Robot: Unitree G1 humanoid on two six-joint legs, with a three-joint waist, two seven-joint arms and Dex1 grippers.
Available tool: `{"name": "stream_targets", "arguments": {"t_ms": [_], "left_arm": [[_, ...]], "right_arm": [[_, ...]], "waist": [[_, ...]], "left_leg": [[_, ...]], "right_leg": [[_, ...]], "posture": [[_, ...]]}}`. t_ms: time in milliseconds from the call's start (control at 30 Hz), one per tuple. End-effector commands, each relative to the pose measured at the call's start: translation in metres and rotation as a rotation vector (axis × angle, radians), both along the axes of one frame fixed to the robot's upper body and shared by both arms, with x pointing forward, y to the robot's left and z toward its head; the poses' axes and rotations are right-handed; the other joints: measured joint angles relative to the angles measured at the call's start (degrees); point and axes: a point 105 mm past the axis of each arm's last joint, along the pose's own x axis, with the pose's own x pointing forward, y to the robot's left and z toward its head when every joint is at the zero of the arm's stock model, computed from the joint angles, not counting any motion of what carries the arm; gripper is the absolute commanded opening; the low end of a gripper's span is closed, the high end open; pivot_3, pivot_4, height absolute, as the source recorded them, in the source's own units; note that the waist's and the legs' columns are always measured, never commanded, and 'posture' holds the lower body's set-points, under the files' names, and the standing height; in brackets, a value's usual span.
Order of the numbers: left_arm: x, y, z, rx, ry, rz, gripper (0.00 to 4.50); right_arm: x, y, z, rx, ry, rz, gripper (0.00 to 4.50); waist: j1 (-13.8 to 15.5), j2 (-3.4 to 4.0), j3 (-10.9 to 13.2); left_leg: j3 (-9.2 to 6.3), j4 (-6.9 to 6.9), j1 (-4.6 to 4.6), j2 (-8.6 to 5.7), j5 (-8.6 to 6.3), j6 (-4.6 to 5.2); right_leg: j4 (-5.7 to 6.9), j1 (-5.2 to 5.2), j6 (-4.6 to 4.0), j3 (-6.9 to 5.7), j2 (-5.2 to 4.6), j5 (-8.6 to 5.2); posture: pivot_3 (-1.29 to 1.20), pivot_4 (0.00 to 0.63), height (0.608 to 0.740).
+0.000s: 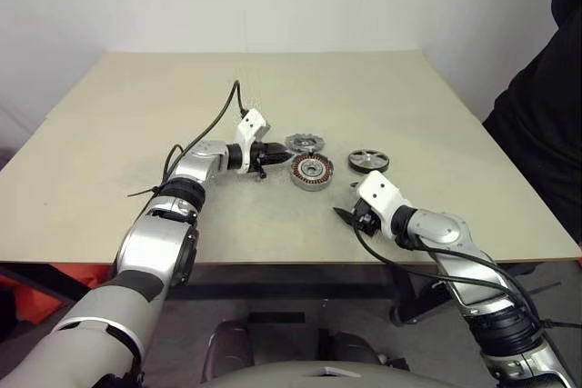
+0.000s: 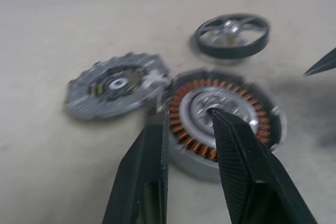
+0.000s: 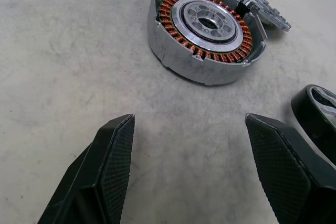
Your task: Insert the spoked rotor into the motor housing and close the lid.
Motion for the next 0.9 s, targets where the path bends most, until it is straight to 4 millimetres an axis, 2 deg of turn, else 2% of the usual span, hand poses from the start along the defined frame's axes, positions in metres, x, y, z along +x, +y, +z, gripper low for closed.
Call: {"name": "stream_targets", "arguments": {"t_ms": [33, 167, 267, 367, 600, 900], "left_arm": [[0.007, 0.027, 0.009, 0.021, -0.064, 0.068, 1.33], [-0.007, 0.050, -0.011, 0.044, -0.017, 0.050, 1.33], [-0.022, 0.055, -0.027, 0.058, 0.025, -0.004, 1.91], [-0.024, 0.058, -0.036, 0.102, 0.014, 0.016, 2.94], [-0.022, 0.056, -0.043, 0.140, -0.008, 0.050, 2.94], [-0.020, 0.038, -0.044, 0.134, -0.023, 0.045, 2.94]], "right_arm": [[0.001, -0.005, 0.016, -0.004, -0.061, -0.004, 3.43], [0.003, 0.002, 0.014, -0.006, -0.053, 0.026, 3.43], [0.008, 0.006, 0.015, -0.008, -0.054, 0.043, 3.43], [0.010, 0.010, 0.015, -0.010, -0.052, 0.061, 3.43], [0.010, 0.010, 0.013, -0.015, -0.046, 0.073, 3.43], [0.009, 0.011, 0.010, -0.012, -0.042, 0.068, 3.43]], "waist": [[-0.02, 0.00, 0.00], [-0.09, 0.01, -0.01], [-0.08, 0.00, 0.00], [0.38, -0.06, 0.03], [0.60, -0.05, 0.03], [0.98, -0.05, 0.03]], "left_leg": [[-0.01, 0.00, 0.00, 0.00, 0.00, 0.00], [0.00, -0.01, 0.06, 0.01, 0.00, 0.00], [0.00, -0.01, 0.06, 0.00, 0.00, 0.00], [-0.01, 0.00, 0.03, 0.01, 0.00, 0.00], [0.01, -0.02, 0.21, 0.02, 0.00, -0.01], [-0.01, -0.01, 0.35, -0.04, 0.00, -0.01]], "right_leg": [[0.00, 0.00, 0.00, 0.00, 0.00, 0.00], [0.01, 0.02, 0.01, 0.00, 0.00, -0.01], [0.01, 0.03, 0.01, 0.00, -0.04, -0.01], [0.03, 0.03, 0.01, -0.01, -0.05, 0.00], [0.05, 0.19, 0.02, -0.02, -0.06, -0.01], [0.03, 0.36, 0.03, -0.02, -0.10, -0.02]], "posture": [[0.00, 0.000, 0.740], [0.00, 0.000, 0.740], [0.00, 0.000, 0.740], [0.00, 0.000, 0.740], [0.00, 0.000, 0.740], [0.00, 0.000, 0.740]]}}
